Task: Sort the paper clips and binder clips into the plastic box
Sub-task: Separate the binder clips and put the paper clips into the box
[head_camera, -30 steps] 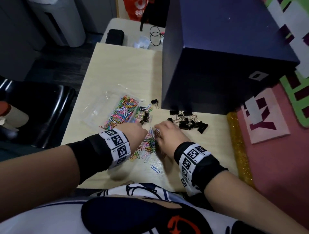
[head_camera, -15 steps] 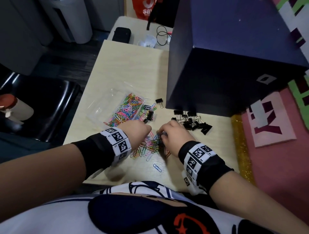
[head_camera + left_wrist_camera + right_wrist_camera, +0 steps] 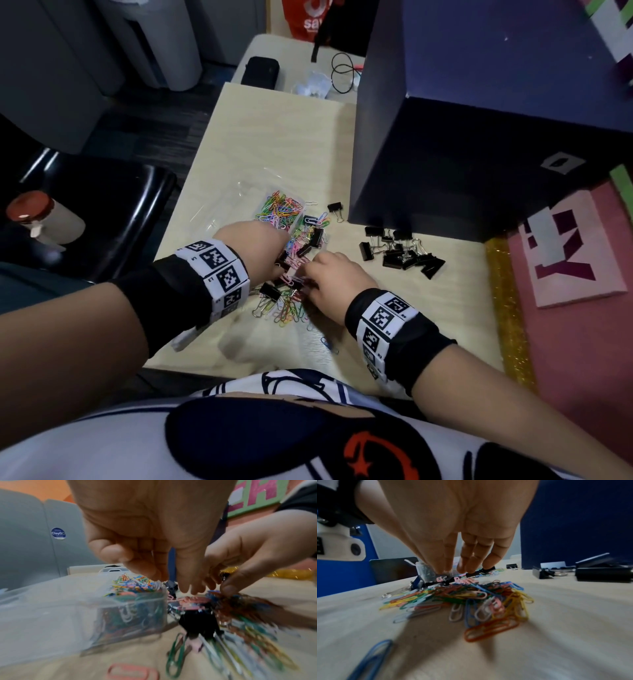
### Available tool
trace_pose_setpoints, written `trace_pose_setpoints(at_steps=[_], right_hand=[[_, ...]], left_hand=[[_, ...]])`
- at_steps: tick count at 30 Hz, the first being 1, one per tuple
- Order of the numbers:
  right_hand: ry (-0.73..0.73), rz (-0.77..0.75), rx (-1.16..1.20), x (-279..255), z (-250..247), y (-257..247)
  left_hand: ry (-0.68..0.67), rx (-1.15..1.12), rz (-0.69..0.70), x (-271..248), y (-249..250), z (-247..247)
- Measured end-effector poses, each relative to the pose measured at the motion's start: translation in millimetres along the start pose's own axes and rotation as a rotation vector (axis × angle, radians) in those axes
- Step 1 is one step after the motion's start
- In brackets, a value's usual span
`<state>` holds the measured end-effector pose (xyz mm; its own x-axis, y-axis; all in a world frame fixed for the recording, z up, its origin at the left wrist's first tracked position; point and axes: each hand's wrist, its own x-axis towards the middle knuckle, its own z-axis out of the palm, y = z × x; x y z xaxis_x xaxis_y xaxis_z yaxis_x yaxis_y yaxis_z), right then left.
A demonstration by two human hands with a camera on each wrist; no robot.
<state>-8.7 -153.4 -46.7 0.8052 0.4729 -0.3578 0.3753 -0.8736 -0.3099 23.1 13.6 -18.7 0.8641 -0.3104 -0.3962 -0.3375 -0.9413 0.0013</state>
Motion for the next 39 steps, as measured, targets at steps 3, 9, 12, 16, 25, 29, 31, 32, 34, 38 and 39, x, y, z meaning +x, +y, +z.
trace_pose_setpoints(at_steps=[3,9,12,16,25,29,31,32,34,38,39], right_hand=[[-0.035,-0.045,-0.052,3.0,3.9,-6.3],[-0.025,-0.002,-0.131,5.7,6.0,-9.8],[-0.011,0.031,-0.135,6.7,4.2,-11.0],[0.006,0.039,-0.139,6.1,4.1,-10.3],[0.089,0.08,-0.095,3.3,5.1,-3.4],[0.156,0.152,-0.001,-5.4,-2.9,4.0],[0.174,0.212,0.07,-11.1,-7.2,10.6],[0.186,0.249,0.11,-14.5,-9.0,14.6],[0.217,0.324,0.177,-20.9,-11.2,22.8],[0.221,0.43,0.231,-31.6,-12.9,35.5],[0.21,0.45,0.245,-33.8,-12.7,38.0]], left_hand=[[-0.022,0.067,0.002,-2.7,-0.8,5.2],[-0.001,0.106,0.033,-4.1,-5.7,1.5],[-0.01,0.096,0.028,-4.2,-13.9,1.5],[0.053,0.144,0.061,-9.7,-11.9,3.0],[-0.177,0.235,0.151,-19.5,17.3,26.2],[-0.182,0.207,0.144,-17.3,17.9,25.9],[-0.187,0.157,0.139,-16.0,17.0,20.9],[-0.184,0.135,0.142,-15.4,17.4,16.9],[-0.168,0.107,0.161,-13.5,18.4,6.3],[-0.167,0.093,0.25,-0.7,27.2,-15.0],[-0.159,0.087,0.278,3.1,31.2,-19.7]])
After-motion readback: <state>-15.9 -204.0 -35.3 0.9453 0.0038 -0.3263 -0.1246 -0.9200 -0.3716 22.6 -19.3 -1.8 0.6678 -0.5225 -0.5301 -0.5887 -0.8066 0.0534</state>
